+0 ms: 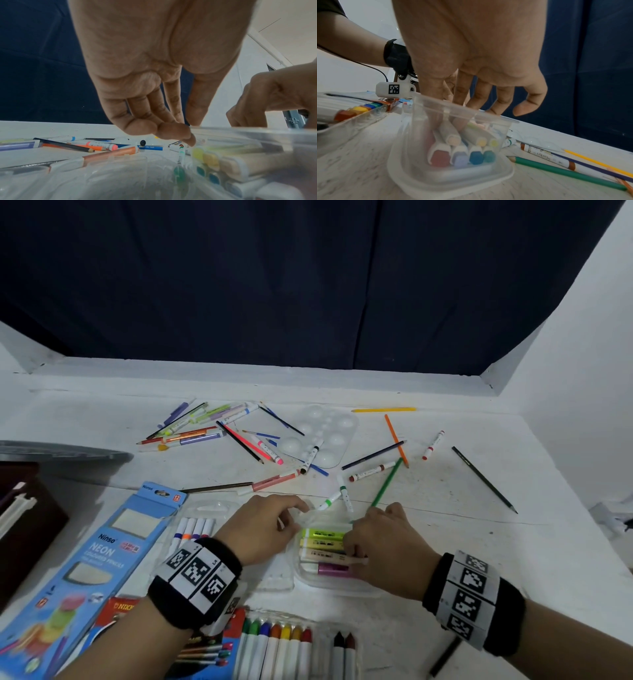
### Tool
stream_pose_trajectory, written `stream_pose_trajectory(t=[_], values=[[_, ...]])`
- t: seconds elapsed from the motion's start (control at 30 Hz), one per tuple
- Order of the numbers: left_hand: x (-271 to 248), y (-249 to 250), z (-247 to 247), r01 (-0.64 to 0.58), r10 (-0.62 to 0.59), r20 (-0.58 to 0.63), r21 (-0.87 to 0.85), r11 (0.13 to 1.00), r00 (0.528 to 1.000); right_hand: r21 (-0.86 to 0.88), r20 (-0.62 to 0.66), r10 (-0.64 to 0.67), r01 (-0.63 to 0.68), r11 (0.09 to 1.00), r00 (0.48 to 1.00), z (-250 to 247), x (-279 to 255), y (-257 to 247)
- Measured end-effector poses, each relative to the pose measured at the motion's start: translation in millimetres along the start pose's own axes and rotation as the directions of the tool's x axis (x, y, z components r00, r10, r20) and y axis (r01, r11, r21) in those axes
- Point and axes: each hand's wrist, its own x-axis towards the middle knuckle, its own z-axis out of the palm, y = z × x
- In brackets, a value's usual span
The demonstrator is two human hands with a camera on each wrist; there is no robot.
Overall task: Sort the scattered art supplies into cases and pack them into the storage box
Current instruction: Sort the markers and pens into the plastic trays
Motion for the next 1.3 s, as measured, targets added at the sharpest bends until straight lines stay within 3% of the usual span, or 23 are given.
stream_pose_trajectory(t=[0.33,0.5,0.6,0.73,0.9,1.07,1.2,1.3], values=[[3,-4,-3,-0.015,0.014,0.034,0.029,0.999,0.999,-0.024,0.015,-0.019,0.019,1.000,1.000,-8,8,1],[-3,-11,-3,-0.083,0.083,-0.006,0.048,0.995,0.996,0.170,-0.120,-0.025,0.045,0.984,0.993,-18,18,2],[-17,-18,-9,-0.156,0.150,-0.137,-0.035,0.987,0.979,0.320,-0.282,-0.013,0.107,0.941,0.959,-26,27,-3],[-35,-31,-32,-0.202,0.124,-0.377,-0.176,0.963,0.918,0.336,-0.398,-0.018,0.164,0.927,0.917,-35,44,-11],[-36,-69,-62,-0.155,0.044,-0.461,-0.204,0.967,0.886,0.304,-0.389,-0.052,0.182,0.935,0.920,-48,89,-10],[-3,-117,-90,-0.019,-0.078,-0.547,-0.168,0.986,0.833,0.274,-0.295,-0.038,0.122,0.954,0.955,-56,162,-5],[35,-155,-109,0.139,-0.157,-0.446,-0.072,0.988,0.881,0.264,-0.258,-0.032,0.102,0.959,0.966,-58,229,-3],[57,-172,-110,0.285,-0.251,-0.168,0.229,0.931,0.953,0.260,-0.208,-0.034,0.089,0.961,0.978,-56,279,-4]])
